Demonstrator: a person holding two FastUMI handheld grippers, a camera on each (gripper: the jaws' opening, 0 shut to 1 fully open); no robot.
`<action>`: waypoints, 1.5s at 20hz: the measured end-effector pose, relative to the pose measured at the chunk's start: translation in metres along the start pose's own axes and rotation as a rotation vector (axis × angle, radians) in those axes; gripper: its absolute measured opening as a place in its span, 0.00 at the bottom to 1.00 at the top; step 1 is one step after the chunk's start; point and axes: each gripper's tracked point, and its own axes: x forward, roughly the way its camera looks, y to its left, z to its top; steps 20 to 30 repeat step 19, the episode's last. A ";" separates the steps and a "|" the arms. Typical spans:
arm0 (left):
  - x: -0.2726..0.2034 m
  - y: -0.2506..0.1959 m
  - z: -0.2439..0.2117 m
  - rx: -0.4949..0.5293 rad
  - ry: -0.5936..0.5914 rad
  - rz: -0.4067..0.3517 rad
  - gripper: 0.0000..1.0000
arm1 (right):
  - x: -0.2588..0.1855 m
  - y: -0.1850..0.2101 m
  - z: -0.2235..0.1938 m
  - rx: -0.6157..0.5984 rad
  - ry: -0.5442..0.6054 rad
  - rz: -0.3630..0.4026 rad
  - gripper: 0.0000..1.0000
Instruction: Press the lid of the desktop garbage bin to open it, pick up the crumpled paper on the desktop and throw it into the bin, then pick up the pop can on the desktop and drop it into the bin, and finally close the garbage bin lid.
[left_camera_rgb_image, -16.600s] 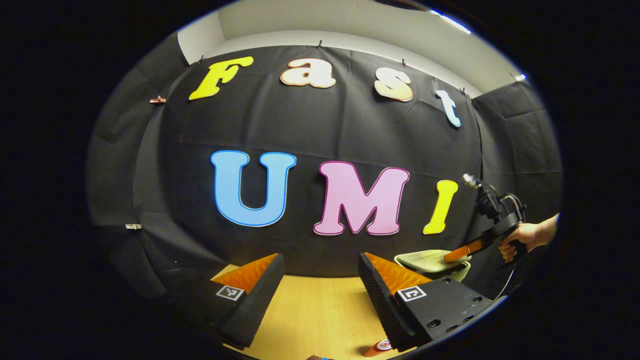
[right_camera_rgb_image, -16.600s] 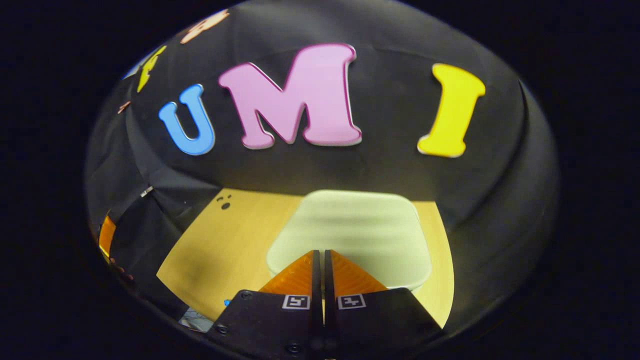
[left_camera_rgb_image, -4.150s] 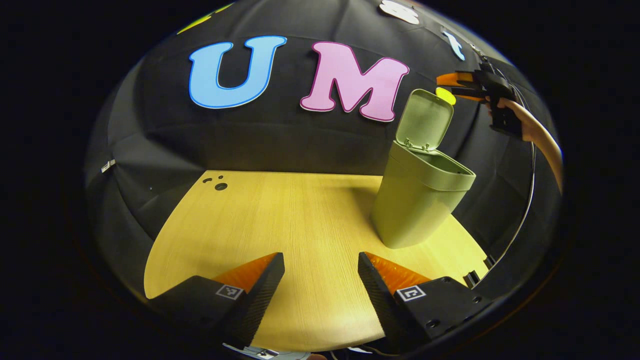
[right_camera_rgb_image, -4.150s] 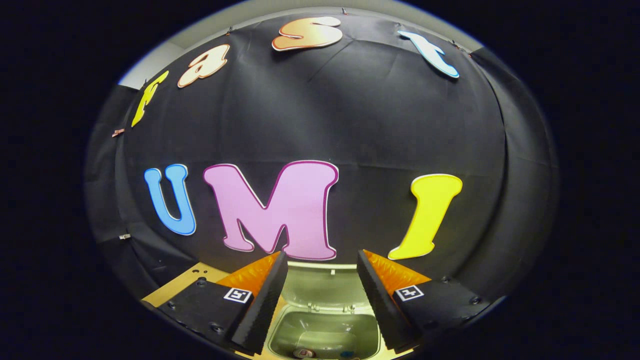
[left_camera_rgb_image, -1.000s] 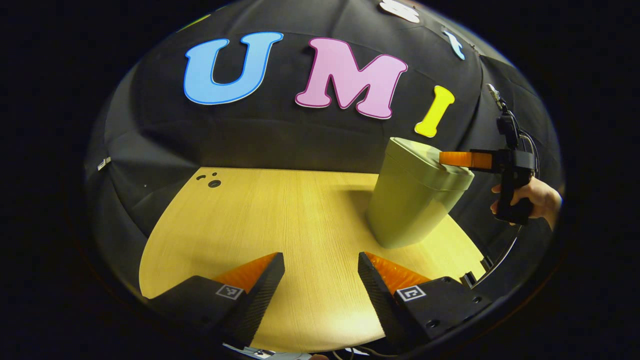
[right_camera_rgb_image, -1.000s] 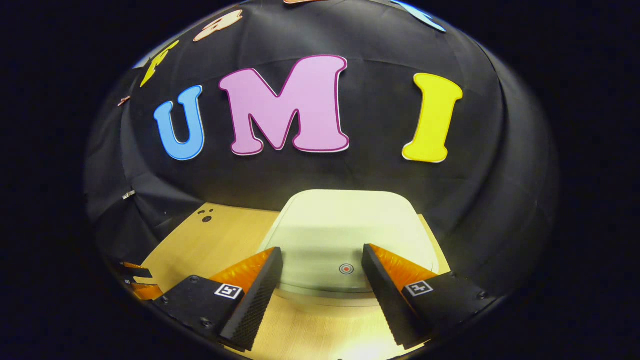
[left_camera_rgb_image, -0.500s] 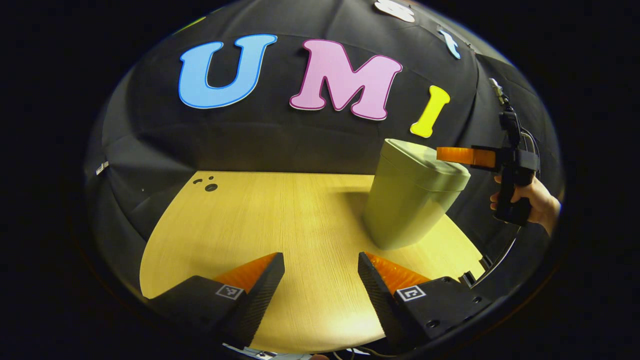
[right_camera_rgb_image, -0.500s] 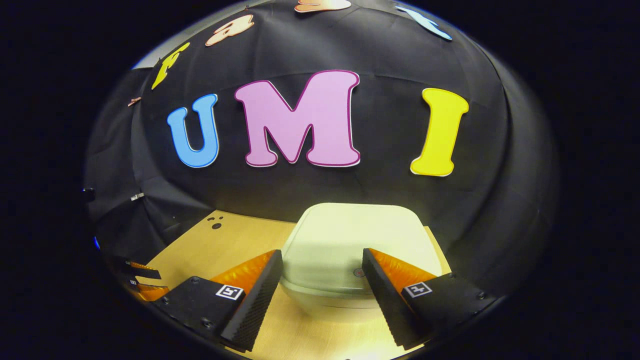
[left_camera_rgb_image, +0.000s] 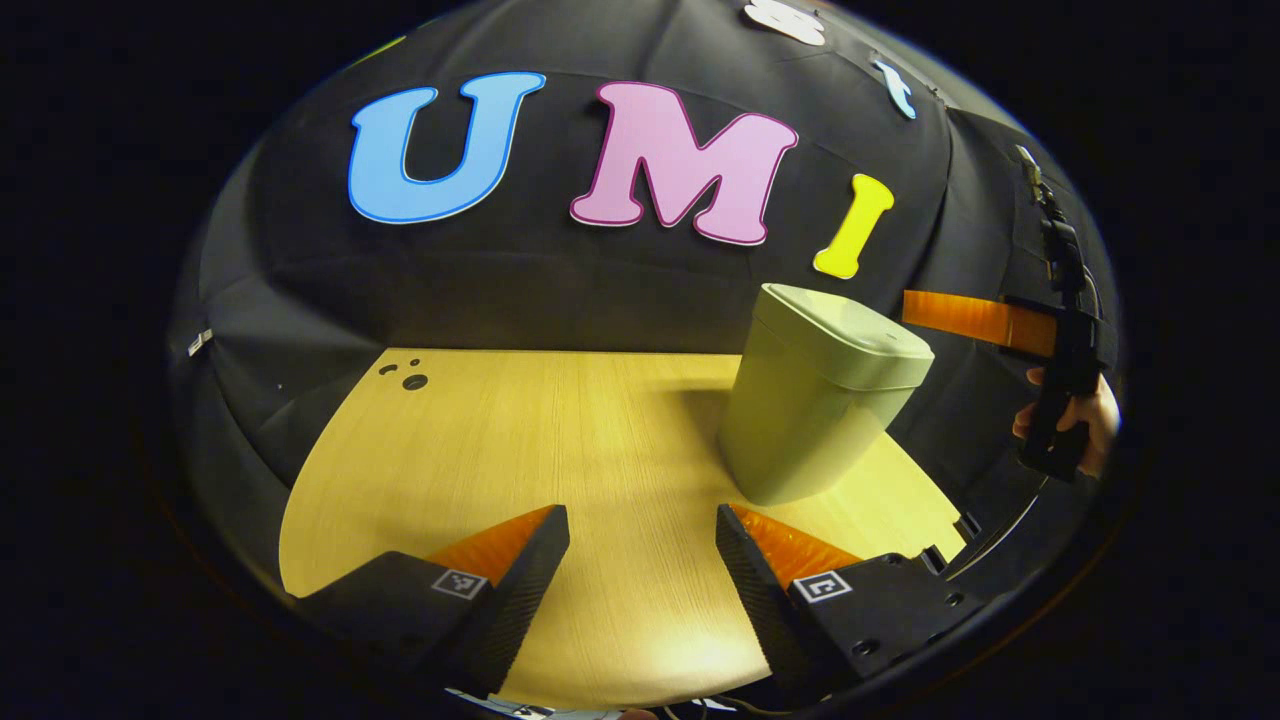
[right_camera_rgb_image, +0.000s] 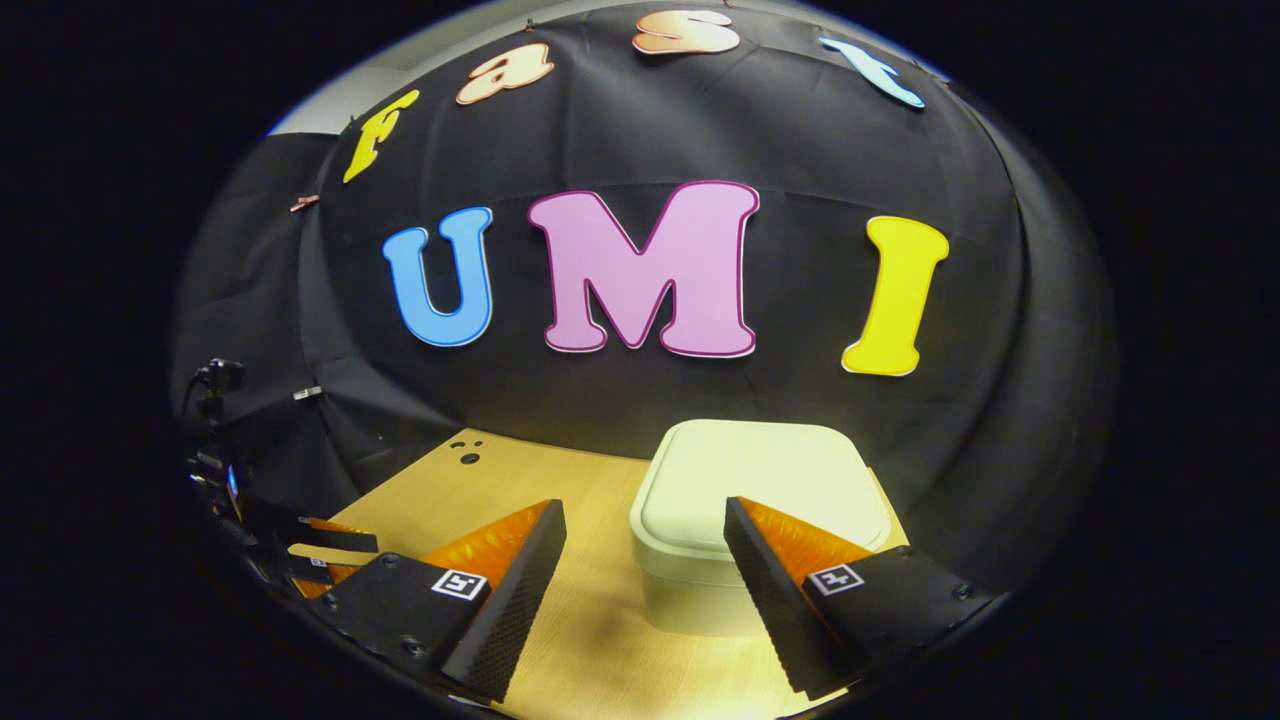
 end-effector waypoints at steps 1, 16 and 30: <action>0.001 -0.001 0.001 0.005 -0.003 -0.002 0.95 | -0.004 0.005 0.001 -0.003 -0.011 0.008 1.00; -0.001 -0.020 0.025 0.040 -0.053 -0.033 0.95 | -0.049 0.034 -0.028 0.013 -0.056 0.044 1.00; 0.000 -0.025 0.025 0.040 -0.051 -0.044 0.95 | -0.051 0.033 -0.036 0.024 -0.044 0.035 1.00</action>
